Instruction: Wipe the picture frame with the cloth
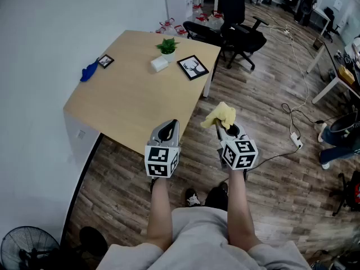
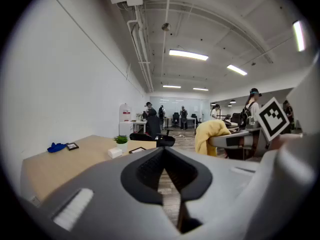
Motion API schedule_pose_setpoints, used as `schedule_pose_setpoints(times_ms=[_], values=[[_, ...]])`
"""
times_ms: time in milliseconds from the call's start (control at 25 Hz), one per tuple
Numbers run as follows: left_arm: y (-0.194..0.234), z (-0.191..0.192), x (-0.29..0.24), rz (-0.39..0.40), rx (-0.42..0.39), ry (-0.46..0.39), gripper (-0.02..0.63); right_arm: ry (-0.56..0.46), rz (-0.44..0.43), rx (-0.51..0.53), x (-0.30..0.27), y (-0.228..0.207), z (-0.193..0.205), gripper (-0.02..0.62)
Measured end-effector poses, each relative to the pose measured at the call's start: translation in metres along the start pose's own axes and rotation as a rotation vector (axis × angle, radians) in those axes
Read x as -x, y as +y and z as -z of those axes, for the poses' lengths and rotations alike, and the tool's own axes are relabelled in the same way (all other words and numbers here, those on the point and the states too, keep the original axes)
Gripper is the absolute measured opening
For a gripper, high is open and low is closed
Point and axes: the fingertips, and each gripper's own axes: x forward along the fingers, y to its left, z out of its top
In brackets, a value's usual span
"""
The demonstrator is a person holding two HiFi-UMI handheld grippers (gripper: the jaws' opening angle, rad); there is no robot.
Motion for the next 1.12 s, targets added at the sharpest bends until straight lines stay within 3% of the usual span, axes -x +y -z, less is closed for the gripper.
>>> schedule_pose_setpoints(times_ms=[360,560,880,1120], values=[[0.014,0.004,-0.008,0.006,0.029,0.001,0.052,0.018,0.017,0.011,-0.011,-0.003,0.003,0.080],[0.004,0.000,-0.025,0.019,0.053,-0.016,0.052,-0.027,0.015,-0.033,-0.010,-0.023,-0.007,0.081],[0.008,-0.009,-0.083,0.013,0.034,-0.004,0.052,-0.020,-0.037,-0.064,-0.055,-0.062,-0.012,0.081],[0.024,-0.022,-0.155,-0.006,0.018,0.026,0.052,0.005,-0.047,-0.087,-0.118,-0.107,-0.023,0.081]])
